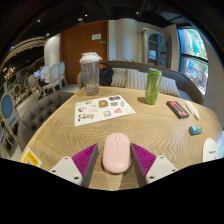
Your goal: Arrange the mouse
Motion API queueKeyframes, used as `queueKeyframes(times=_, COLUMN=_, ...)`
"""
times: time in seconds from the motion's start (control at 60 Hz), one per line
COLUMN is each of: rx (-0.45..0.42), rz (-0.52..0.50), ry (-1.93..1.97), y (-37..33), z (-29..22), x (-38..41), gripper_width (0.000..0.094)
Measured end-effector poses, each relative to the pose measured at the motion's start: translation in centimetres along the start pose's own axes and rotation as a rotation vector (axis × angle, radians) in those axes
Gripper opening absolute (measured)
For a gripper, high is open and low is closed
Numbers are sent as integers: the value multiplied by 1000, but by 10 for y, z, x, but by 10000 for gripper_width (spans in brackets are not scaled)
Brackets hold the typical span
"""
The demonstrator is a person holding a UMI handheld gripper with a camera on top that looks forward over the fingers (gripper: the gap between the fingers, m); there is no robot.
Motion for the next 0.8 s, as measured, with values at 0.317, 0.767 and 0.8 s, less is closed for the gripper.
queueKeyframes(times=0.317, rx=-6, rz=-56, ry=-47, y=-9, z=0, x=10, gripper_width=408)
queueKeyframes(times=0.767, rx=-379, rz=339, ry=-111, y=-267, z=-67, x=-187, gripper_width=401)
queueKeyframes(times=0.8, rx=-336, rz=364, ry=-62, y=-272, z=-49, x=-214, gripper_width=402)
Point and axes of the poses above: the point between the fingertips, and its own axes, seen from behind it with the camera up: x to the left, z down, y forward, the way the camera looks, the point moved 9 cm from there along -y, backward, against the way the camera looks, and after that the axes turned 15 degrees about -z, right-handed, at the moved point
